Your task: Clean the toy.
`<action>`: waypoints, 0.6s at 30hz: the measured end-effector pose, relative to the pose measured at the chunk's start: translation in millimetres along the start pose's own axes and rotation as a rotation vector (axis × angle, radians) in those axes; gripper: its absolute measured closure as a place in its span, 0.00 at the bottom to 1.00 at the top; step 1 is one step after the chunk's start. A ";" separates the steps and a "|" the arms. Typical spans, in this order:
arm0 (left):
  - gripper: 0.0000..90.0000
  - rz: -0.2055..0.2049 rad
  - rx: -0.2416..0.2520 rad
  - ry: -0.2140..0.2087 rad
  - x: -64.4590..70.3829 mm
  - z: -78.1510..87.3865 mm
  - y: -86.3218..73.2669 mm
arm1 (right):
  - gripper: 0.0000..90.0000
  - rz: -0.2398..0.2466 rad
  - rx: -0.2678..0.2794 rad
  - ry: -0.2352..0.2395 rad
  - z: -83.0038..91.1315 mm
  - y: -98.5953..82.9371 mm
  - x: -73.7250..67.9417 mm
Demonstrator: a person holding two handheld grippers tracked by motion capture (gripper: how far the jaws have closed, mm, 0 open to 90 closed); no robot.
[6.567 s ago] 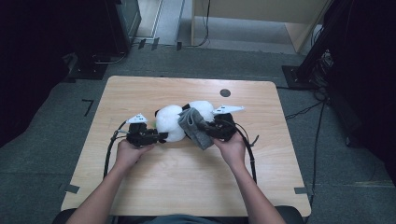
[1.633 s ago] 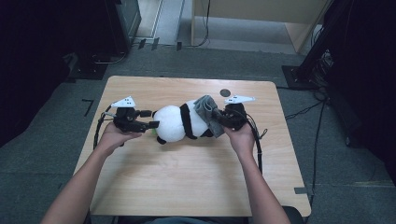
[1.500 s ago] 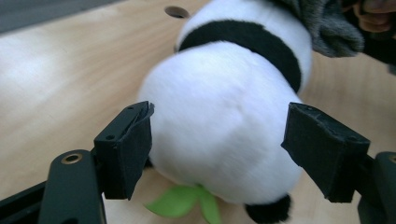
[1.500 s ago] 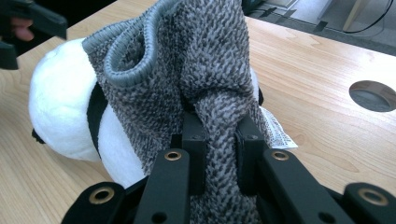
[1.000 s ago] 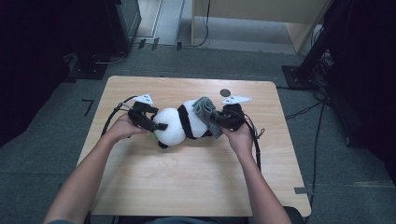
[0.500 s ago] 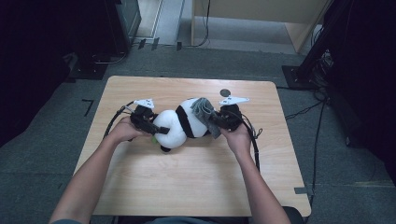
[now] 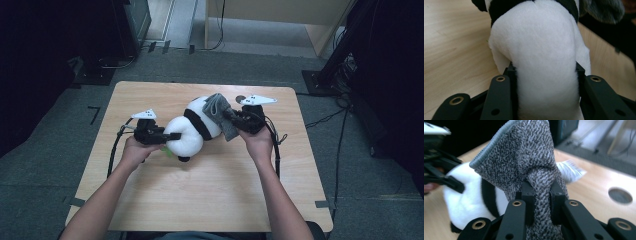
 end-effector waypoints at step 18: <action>0.62 0.203 0.153 0.155 33.2 -16.6 -9.6 | 0.89 0.052 0.032 0.200 -30.3 -23.3 -103.7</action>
Point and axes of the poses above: each handheld gripper's, and its own axes: z roughly backward along the jaws, y roughly out of its top, x roughly to its right, the point moved 4 cm from there along -z, roughly forward along the jaws, and after that the axes turned 9 degrees about z, right-handed, at the moved point
